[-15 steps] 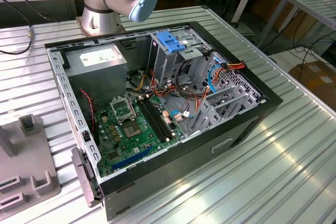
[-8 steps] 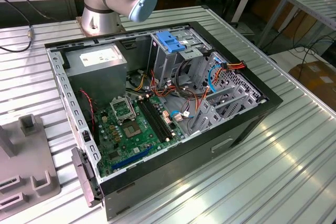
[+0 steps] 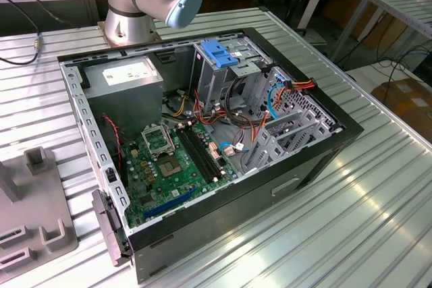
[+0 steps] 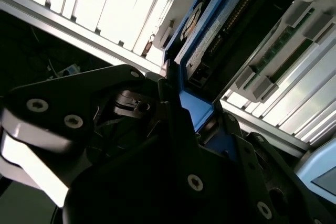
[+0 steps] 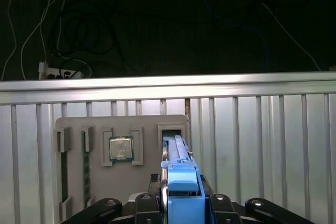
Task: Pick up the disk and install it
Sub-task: 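Pick up the disk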
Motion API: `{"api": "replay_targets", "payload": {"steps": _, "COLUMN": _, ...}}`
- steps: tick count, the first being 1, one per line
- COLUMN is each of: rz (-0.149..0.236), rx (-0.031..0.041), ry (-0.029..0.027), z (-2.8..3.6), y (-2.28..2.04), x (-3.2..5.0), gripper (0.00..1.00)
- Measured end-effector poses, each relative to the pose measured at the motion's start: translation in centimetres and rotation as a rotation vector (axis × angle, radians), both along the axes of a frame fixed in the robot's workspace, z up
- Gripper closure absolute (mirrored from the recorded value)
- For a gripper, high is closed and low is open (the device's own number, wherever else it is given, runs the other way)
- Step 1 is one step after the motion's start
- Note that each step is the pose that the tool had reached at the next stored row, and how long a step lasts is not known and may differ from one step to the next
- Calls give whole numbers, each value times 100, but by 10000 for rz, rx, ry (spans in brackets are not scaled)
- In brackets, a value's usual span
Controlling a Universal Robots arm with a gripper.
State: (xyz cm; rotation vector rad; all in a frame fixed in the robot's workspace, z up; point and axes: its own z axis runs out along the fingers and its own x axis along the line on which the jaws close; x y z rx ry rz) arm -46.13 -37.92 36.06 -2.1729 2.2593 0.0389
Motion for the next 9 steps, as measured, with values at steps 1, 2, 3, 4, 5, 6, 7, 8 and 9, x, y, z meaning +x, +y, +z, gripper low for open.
{"api": "replay_targets", "payload": {"steps": 1, "rz": 0, "rx": 0, "ry": 0, "z": 15, "y": 0, "x": 0, "gripper": 63}}
{"api": "replay_targets", "payload": {"steps": 2, "rz": 0, "rx": 0, "ry": 1, "z": 32, "y": 0, "x": 0, "gripper": 63}}
{"api": "replay_targets", "payload": {"steps": 3, "rz": 0, "rx": 0, "ry": 1, "z": 45, "y": 0, "x": 0, "gripper": 63}}
{"api": "replay_targets", "payload": {"steps": 4, "rz": 0, "rx": 0, "ry": 0, "z": 54, "y": 0, "x": 0, "gripper": 63}}
{"api": "replay_targets", "payload": {"steps": 5, "rz": 0, "rx": 1, "ry": -2, "z": 62, "y": 0, "x": 0, "gripper": 63}}
{"api": "replay_targets", "payload": {"steps": 6, "rz": 0, "rx": 0, "ry": 0, "z": 70, "y": 0, "x": 0, "gripper": 63}}
{"api": "replay_targets", "payload": {"steps": 7, "rz": 0, "rx": 0, "ry": 0, "z": 80, "y": 0, "x": 0, "gripper": 63}}
{"api": "replay_targets", "payload": {"steps": 8, "rz": 0, "rx": 0, "ry": 0, "z": 88, "y": 0, "x": 0, "gripper": 63}}
{"api": "replay_targets", "payload": {"steps": 9, "rz": 0, "rx": 0, "ry": -1, "z": 97, "y": 0, "x": 0, "gripper": 63}}
